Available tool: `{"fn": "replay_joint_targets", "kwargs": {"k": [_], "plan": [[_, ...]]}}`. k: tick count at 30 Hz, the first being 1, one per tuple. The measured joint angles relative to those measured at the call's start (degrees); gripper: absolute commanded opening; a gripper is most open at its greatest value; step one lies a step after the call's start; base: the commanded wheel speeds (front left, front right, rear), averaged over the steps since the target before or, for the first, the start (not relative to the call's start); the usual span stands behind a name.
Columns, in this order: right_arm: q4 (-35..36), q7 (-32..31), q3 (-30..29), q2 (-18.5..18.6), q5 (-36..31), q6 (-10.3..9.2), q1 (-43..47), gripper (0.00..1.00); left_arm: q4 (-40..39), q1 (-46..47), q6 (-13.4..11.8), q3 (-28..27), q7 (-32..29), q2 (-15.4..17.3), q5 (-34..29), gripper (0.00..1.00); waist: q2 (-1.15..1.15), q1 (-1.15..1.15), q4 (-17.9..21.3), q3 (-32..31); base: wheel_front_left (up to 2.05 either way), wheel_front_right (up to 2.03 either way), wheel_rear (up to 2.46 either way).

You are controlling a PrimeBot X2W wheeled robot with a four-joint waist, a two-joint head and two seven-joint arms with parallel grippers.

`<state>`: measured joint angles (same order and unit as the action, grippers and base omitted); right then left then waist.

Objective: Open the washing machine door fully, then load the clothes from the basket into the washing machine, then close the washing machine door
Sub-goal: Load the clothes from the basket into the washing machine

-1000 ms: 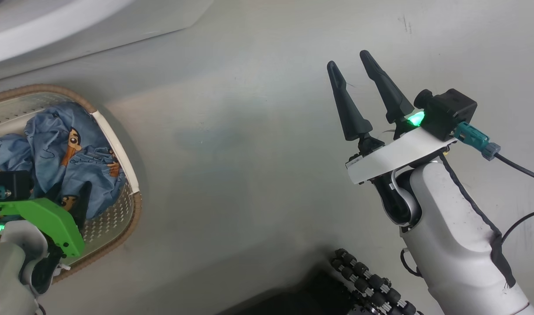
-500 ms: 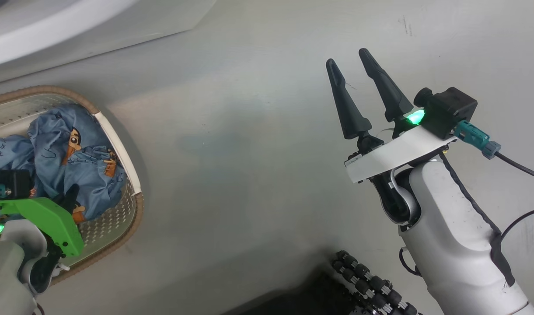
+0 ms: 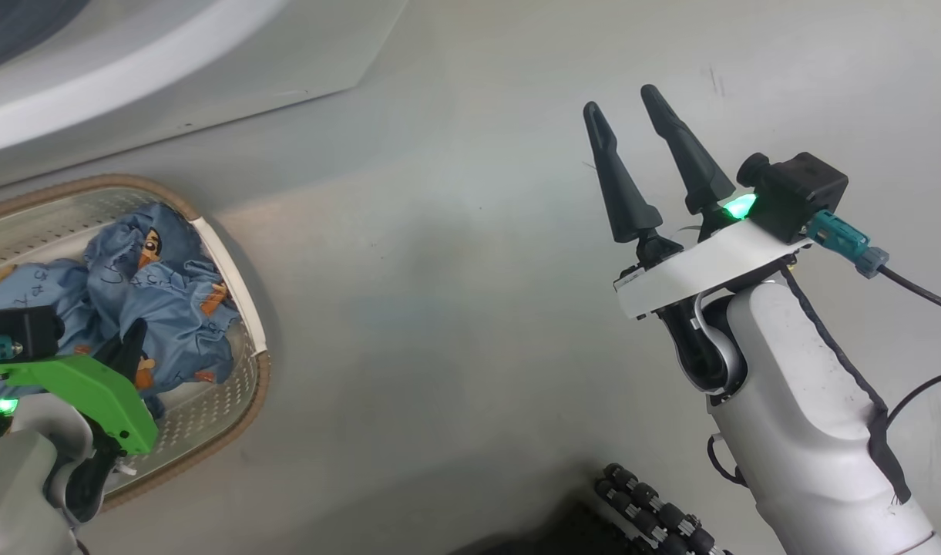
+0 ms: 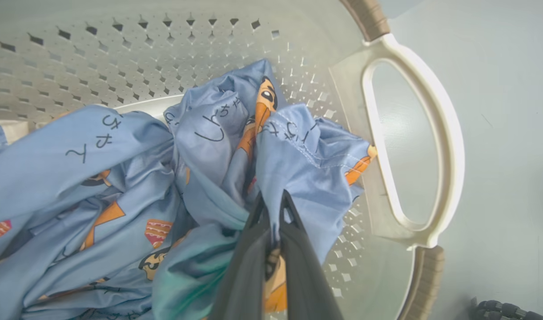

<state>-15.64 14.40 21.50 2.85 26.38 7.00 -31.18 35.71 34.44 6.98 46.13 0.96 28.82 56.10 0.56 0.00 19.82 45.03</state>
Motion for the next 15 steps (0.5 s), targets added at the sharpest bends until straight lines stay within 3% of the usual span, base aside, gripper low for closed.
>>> {"fn": "replay_joint_targets", "kwargs": {"k": [15], "plan": [[-3.4,0.0,-3.1,0.1,-1.1,0.01,0.4,1.0,-1.9,-1.5,0.0,3.6,8.3,-1.7,3.2,0.0,0.0,0.0,-3.5,-7.6,0.0,0.0,0.0]]}}
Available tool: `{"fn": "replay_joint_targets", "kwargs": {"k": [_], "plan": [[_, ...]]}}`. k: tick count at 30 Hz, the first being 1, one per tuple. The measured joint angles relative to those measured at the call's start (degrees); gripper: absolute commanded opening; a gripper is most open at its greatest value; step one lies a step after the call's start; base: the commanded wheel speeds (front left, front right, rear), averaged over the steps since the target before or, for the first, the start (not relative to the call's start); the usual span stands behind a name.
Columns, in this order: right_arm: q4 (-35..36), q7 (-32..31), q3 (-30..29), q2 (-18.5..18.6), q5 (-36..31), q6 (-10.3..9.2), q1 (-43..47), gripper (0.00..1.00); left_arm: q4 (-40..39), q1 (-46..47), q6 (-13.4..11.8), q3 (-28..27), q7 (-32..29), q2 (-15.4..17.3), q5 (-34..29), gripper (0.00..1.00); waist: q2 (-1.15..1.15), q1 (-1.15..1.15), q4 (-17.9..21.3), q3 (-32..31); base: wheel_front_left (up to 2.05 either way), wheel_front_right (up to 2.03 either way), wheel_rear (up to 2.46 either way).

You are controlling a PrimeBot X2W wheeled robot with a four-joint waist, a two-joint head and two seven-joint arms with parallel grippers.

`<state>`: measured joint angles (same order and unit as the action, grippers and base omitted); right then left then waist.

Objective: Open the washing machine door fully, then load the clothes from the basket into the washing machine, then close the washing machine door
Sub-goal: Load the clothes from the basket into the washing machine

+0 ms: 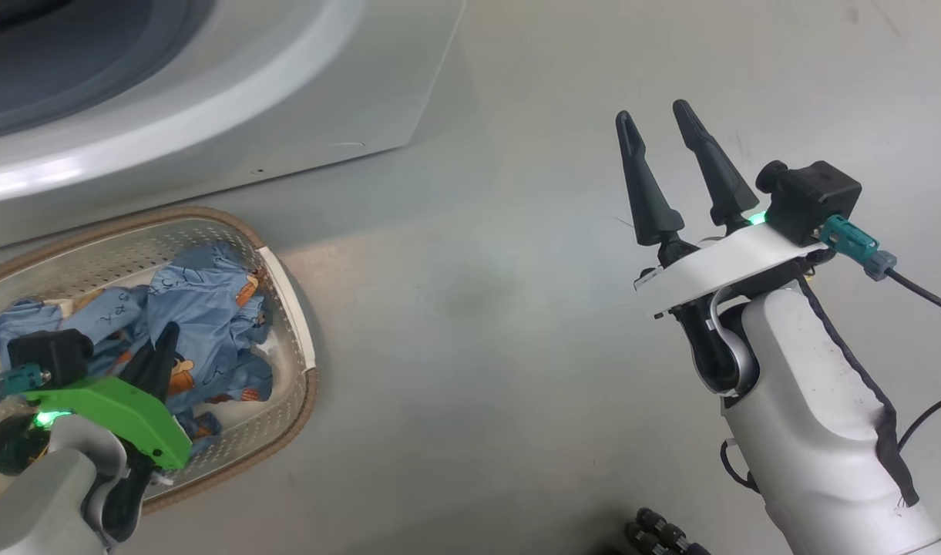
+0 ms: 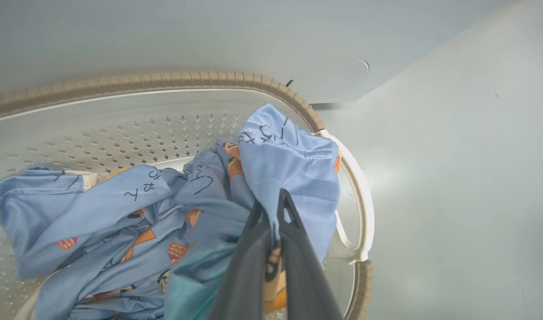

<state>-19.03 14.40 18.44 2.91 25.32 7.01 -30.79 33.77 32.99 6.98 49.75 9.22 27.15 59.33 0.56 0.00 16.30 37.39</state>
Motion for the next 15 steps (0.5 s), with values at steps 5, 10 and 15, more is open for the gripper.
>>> {"fn": "replay_joint_targets", "kwargs": {"k": [5,10,15], "plan": [[-1.4,0.0,-0.8,0.8,-0.2,0.01,0.6,1.0,-0.8,-0.7,0.0,1.2,2.3,-0.3,0.6,0.0,0.0,0.0,-1.7,-3.1,0.0,0.0,0.0],[-2.5,0.0,-1.1,1.0,-0.2,0.01,2.1,1.0,-2.3,-0.8,0.0,2.3,3.6,-0.4,1.3,0.0,0.0,0.0,-3.6,-6.2,0.0,0.0,0.0],[-3.5,0.0,-1.6,1.5,-0.2,0.04,2.9,1.0,-3.9,-1.8,0.0,2.4,4.5,-0.4,1.7,0.0,0.0,0.0,-5.3,-9.4,0.0,0.0,0.0]]}}
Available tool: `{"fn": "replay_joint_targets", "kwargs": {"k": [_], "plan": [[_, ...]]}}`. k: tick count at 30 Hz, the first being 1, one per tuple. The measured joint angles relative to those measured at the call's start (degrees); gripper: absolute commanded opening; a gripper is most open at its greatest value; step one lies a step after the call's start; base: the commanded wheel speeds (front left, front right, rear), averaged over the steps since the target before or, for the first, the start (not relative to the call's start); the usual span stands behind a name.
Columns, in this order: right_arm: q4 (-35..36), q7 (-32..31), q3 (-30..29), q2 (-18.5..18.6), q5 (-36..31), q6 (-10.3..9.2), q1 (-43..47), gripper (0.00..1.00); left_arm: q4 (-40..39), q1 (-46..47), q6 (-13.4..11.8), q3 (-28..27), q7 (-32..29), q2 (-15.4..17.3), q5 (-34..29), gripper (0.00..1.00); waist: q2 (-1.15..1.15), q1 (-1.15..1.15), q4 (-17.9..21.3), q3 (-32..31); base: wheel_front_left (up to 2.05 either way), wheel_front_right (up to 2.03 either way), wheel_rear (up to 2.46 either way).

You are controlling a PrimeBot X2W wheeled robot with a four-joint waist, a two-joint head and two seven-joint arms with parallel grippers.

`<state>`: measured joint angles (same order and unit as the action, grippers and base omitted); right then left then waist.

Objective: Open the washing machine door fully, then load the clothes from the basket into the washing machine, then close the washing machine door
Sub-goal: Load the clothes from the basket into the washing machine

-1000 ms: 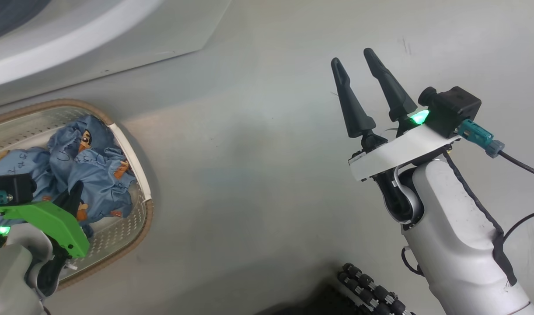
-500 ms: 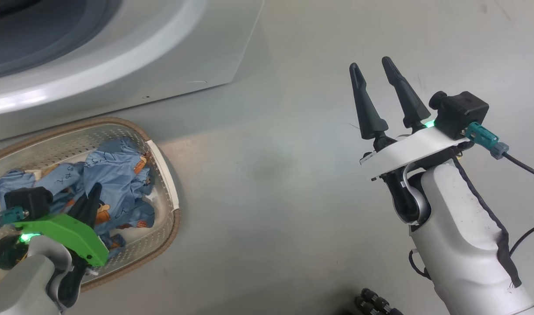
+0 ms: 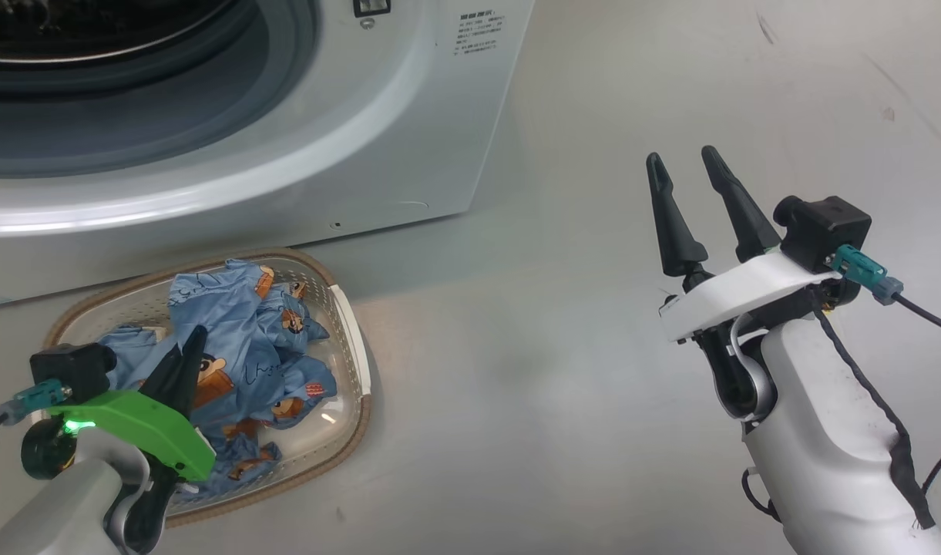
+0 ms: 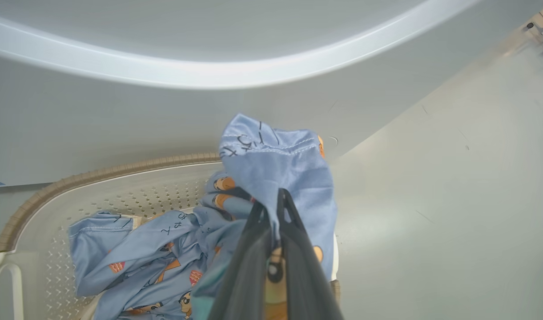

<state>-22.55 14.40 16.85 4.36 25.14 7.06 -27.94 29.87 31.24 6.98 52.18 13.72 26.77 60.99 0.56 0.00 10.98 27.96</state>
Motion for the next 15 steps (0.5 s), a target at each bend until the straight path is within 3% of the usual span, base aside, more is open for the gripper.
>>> {"fn": "replay_joint_targets", "kwargs": {"k": [11,15], "plan": [[-1.8,0.0,-1.1,1.7,0.2,0.01,3.7,1.0,-3.1,-2.2,0.0,-1.3,0.5,-0.1,0.1,0.0,0.0,0.0,-3.5,-7.1,0.0,0.0,0.0],[-2.1,0.0,-1.3,2.6,0.5,0.01,4.9,1.0,-4.9,-2.7,0.0,-4.1,0.5,-0.7,-0.3,0.0,0.0,0.0,-4.6,-9.3,0.0,0.0,0.0]]}}
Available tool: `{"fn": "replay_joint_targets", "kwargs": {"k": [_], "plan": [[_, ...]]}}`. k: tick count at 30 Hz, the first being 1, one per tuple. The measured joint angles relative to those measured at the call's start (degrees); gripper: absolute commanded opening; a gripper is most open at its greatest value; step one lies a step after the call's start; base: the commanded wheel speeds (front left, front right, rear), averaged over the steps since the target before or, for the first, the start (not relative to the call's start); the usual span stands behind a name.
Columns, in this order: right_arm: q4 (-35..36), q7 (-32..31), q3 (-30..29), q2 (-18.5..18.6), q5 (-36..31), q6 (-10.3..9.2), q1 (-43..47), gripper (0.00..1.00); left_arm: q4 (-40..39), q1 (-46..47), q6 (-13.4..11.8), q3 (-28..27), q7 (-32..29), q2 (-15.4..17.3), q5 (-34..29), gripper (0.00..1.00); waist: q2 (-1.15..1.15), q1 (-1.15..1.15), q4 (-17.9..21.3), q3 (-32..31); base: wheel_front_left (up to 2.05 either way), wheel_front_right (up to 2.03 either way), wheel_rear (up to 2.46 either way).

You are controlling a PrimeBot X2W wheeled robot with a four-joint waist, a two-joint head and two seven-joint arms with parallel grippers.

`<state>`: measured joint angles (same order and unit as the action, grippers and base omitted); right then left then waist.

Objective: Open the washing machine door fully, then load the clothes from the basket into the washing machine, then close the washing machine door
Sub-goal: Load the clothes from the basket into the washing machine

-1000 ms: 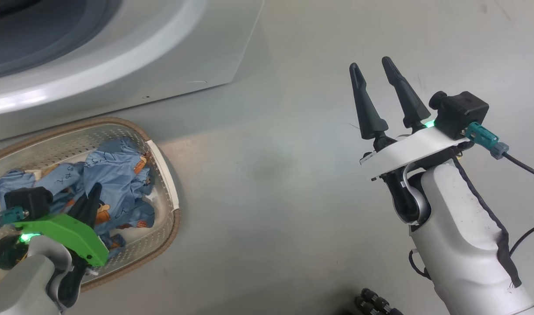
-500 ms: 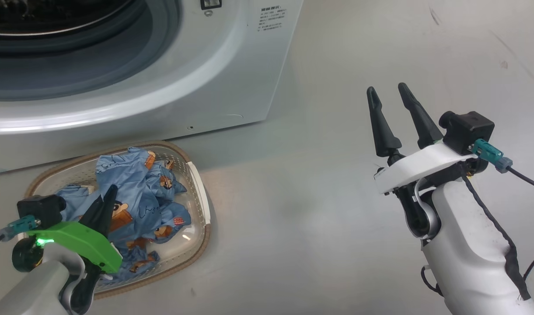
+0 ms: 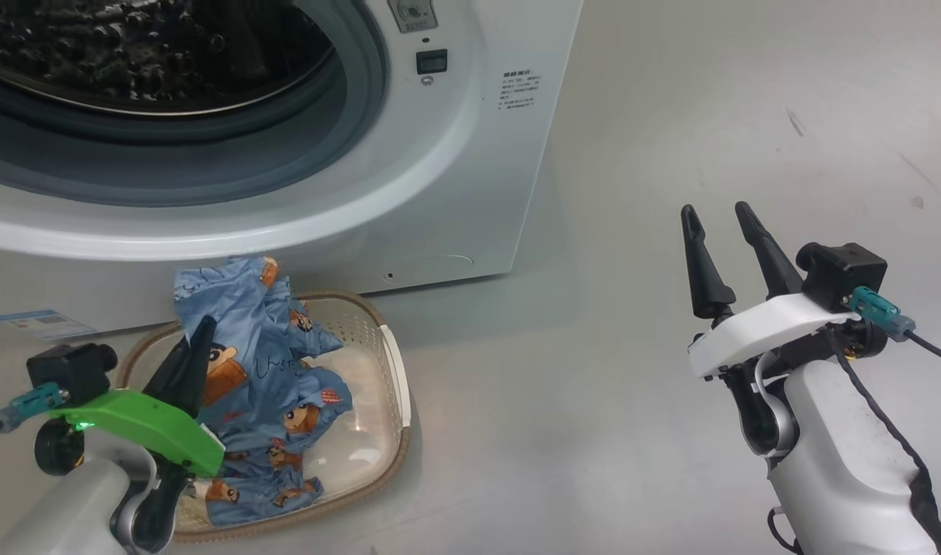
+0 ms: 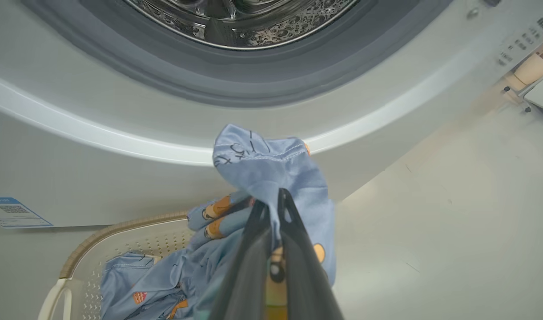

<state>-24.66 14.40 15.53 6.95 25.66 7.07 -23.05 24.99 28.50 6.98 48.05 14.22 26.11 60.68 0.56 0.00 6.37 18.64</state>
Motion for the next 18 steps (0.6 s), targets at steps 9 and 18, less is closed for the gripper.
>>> {"fn": "replay_joint_targets", "kwargs": {"k": [9,18], "plan": [[-0.3,0.0,0.4,0.6,1.0,0.01,1.8,1.0,-2.7,-2.3,0.0,-6.3,0.0,-0.3,-3.8,0.0,0.0,0.0,-2.4,-4.5,0.0,0.0,0.0],[-0.5,0.0,1.0,1.5,2.6,0.01,3.9,1.0,-4.8,-5.7,0.0,-11.5,0.0,-0.8,-7.7,0.0,0.0,0.0,-3.8,-8.4,0.0,0.0,0.0]]}}
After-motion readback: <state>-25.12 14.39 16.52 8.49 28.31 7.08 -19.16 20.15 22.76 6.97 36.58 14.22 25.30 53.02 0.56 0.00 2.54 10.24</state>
